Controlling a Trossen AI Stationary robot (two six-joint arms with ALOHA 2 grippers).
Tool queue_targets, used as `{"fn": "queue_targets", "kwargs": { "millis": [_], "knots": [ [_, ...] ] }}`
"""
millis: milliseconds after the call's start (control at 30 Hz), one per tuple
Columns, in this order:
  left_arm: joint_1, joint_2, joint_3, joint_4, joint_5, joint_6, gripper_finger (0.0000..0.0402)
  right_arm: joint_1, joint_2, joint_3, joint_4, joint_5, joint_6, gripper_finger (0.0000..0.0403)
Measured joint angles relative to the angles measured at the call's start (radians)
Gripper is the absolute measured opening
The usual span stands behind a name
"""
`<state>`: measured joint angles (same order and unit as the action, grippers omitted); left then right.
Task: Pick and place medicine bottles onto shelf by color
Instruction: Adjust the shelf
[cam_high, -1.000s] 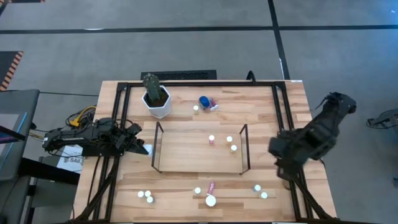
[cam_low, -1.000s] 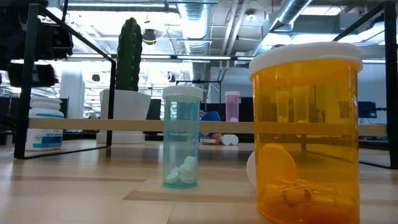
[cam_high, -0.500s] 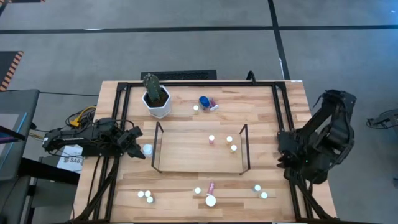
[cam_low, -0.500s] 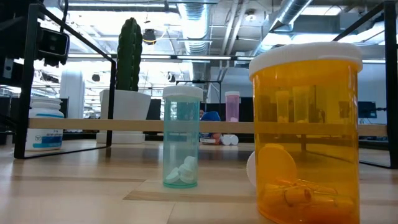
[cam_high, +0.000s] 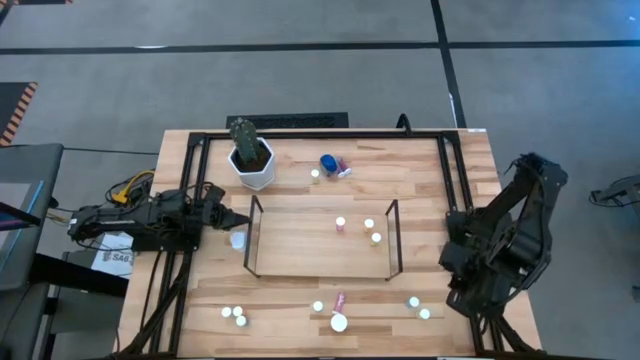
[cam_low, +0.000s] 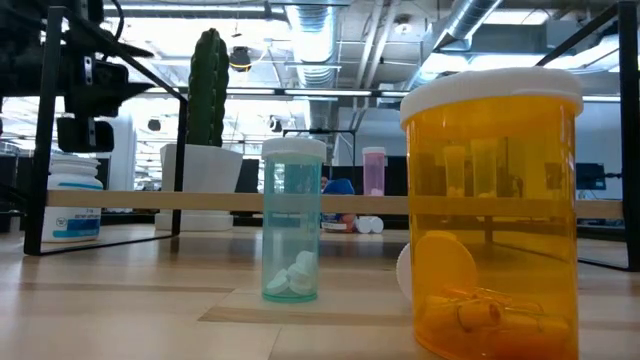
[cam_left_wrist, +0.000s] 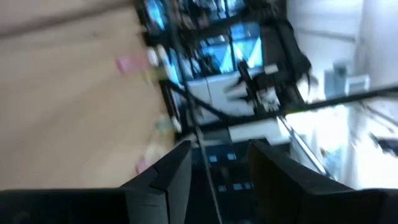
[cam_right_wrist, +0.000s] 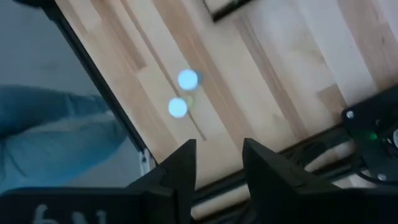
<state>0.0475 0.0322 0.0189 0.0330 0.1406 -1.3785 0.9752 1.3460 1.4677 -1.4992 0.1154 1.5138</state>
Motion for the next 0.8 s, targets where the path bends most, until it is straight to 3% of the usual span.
{"fn": "queue_targets", "kwargs": {
  "millis": [133, 333, 400, 533, 667, 800],
  "knots": [
    [-0.016, 0.007, -0.003, 0.068, -0.02, 0.058, 0.0145, 0.007, 0.011, 0.0, 0.0, -0.012, -0.001, 0.0184],
    [-0.021, 0.007, 0.063, 0.148, -0.104, 0.461, 0.0145, 0.013, 0.011, 0.0, 0.042, -0.013, -0.001, 0.0209],
    [-0.021, 0.005, 0.087, 0.125, -0.112, 0.524, 0.0145, 0.013, 0.011, 0.0, 0.067, -0.012, -0.002, 0.0211],
    [-0.022, 0.006, 0.1, 0.01, -0.09, 0.468, 0.0145, 0.013, 0.017, 0.0, 0.1, -0.012, -0.002, 0.0208],
    [-0.023, 0.007, 0.096, -0.213, -0.085, 0.344, 0.0144, 0.022, 0.021, 0.0, 0.098, -0.012, 0.004, 0.0202],
    [-0.03, 0.005, 0.071, -0.234, -0.091, 0.299, 0.0145, 0.022, 0.022, 0.0, 0.098, -0.012, 0.011, 0.02]
  ]
}}
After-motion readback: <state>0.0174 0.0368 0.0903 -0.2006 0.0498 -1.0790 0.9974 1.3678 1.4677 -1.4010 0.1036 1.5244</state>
